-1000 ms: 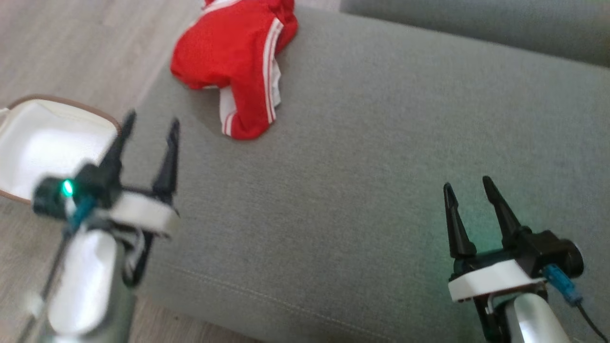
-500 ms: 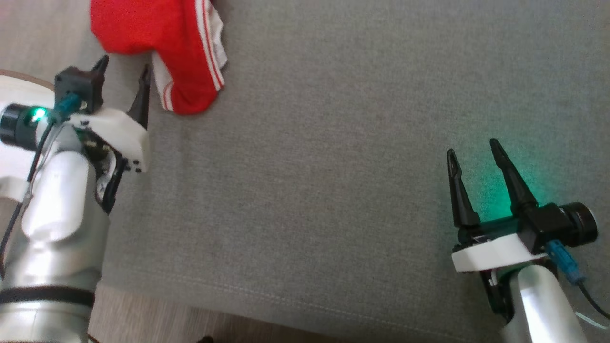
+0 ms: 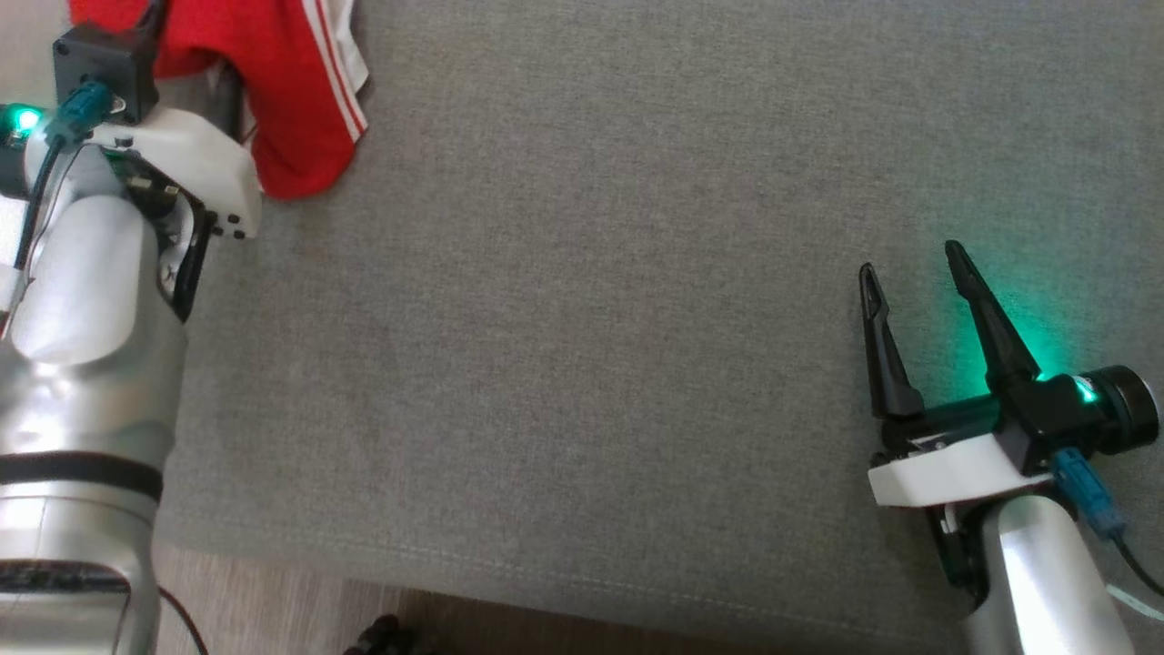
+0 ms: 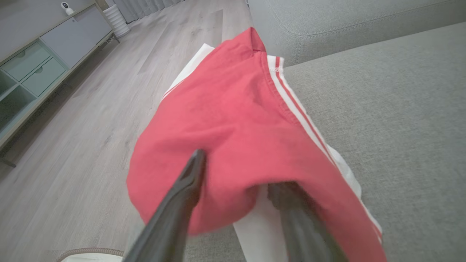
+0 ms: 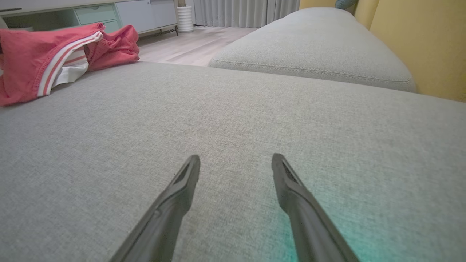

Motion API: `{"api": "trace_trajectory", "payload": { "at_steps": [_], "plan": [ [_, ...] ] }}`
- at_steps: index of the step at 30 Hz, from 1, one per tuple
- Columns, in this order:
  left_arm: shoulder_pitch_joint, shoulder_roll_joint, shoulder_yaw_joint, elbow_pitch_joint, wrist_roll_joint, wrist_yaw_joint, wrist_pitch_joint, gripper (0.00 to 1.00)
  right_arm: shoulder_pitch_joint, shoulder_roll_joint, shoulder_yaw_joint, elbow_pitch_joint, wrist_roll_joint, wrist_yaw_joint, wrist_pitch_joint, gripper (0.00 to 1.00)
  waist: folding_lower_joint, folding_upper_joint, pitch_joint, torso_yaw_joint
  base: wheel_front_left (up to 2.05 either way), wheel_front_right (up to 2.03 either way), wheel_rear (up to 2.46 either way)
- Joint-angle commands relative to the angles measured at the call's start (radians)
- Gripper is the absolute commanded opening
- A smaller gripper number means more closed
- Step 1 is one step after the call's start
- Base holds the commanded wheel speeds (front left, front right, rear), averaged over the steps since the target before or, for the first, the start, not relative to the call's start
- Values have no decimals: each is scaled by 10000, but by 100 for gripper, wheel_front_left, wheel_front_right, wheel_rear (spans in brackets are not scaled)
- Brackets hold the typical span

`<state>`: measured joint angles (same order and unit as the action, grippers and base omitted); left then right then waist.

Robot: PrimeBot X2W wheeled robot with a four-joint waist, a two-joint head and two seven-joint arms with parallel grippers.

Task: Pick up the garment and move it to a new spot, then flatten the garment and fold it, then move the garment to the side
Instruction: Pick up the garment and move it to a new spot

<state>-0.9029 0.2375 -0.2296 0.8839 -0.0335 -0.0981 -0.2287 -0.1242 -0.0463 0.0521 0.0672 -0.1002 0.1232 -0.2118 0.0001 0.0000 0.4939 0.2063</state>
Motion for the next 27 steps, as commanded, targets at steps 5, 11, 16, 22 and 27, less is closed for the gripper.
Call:
{"api": "trace_trajectory", "payload": {
  "at_steps": [5,11,16,22,27],
  "plan": [
    [-582,473,274,-79,-59,103,-268,0,-122,-39,231,-292,34,75,-24,100,-1,0,-90,-90,0,0,0],
    [-533,645,279,-1310,-39,271,-325,0,-199,-39,307,-2,370,75,-191,100,-1,0,-671,-145,0,0,0],
    [-315,827,5,-2888,123,175,-328,0,-236,-39,417,424,813,75,-350,100,-1,0,-1497,-323,0,0,0],
    [-207,610,-756,-4187,133,-104,-236,0,-236,-39,392,921,1411,75,-469,100,-1,0,-2567,-815,0,0,0],
    [-75,351,-1340,-4792,-92,-227,268,0,-250,-39,309,1056,1841,75,-493,100,-1,0,-3086,-1375,0,0,0]
  ]
}}
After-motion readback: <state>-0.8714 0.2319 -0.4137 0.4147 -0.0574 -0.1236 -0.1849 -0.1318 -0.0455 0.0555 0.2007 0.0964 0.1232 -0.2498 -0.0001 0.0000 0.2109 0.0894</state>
